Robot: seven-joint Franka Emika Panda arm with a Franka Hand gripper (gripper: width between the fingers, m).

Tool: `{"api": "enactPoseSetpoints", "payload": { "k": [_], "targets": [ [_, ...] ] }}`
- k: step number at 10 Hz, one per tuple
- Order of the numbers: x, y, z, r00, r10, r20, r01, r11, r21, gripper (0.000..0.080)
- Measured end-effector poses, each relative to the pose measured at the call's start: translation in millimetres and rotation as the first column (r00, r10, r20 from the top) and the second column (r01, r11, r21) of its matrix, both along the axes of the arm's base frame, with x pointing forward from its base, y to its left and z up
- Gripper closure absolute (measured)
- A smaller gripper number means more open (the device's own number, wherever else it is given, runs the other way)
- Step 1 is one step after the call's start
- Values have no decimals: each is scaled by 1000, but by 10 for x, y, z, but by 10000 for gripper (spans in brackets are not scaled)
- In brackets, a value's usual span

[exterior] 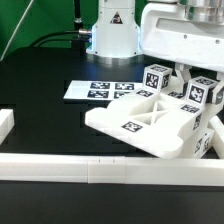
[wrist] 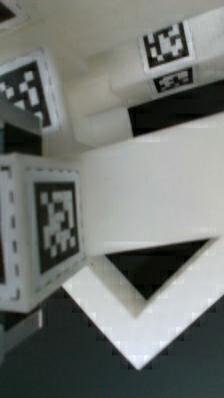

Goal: Assemble chair

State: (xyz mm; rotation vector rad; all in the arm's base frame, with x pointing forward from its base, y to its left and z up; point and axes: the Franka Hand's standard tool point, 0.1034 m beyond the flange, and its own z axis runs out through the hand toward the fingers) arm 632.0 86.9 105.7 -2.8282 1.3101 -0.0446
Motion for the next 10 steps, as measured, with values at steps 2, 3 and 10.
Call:
{"api": "enactPoseSetpoints", "payload": {
  "k": [2, 3, 10],
  "targets": [
    [2, -26, -1, 1000, -22, 0, 22, 1000, -1, 522],
    [3, -37, -2, 1000, -22, -1, 22, 1000, -2, 522],
    [6, -20, 1, 1000, -21, -1, 21, 1000, -1, 153]
  ]
}}
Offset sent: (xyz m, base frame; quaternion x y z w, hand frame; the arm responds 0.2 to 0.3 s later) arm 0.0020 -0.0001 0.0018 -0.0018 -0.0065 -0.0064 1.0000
